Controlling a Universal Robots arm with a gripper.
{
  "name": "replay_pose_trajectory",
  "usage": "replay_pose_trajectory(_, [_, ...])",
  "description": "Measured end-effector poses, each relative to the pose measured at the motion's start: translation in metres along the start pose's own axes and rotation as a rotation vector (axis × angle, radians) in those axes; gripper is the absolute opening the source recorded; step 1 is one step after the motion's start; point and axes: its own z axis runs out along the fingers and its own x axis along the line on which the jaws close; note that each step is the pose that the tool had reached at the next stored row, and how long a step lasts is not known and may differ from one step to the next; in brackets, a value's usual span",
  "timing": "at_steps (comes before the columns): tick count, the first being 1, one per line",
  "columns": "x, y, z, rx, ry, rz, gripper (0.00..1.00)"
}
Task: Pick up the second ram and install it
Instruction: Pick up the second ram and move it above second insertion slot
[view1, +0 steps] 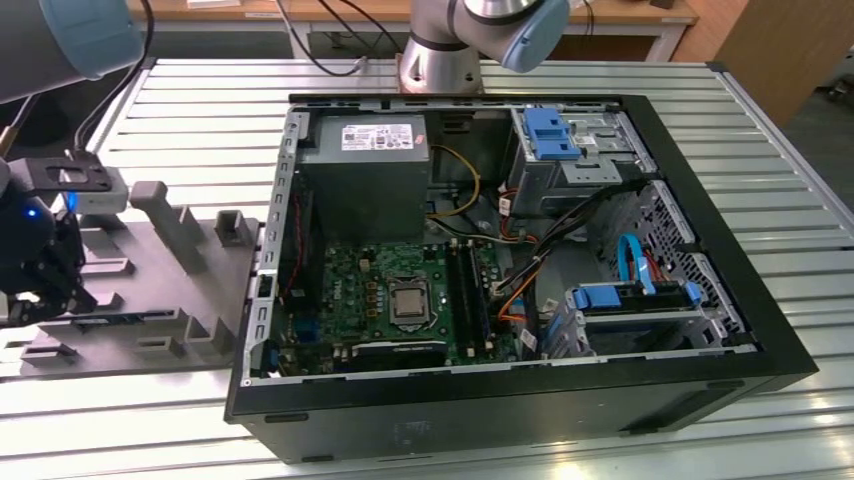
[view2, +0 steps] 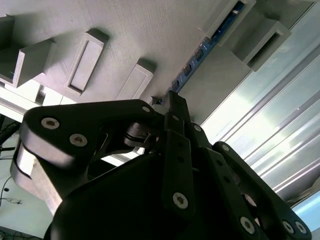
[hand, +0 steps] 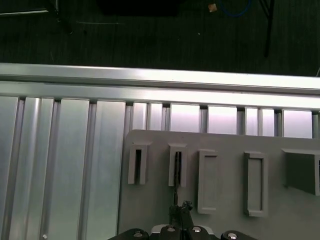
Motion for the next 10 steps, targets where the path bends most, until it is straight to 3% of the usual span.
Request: replay_pose_trajectory(10, [0.0000,0.0015,0.0032,-0.0001,0.0001,-0.001,0.11])
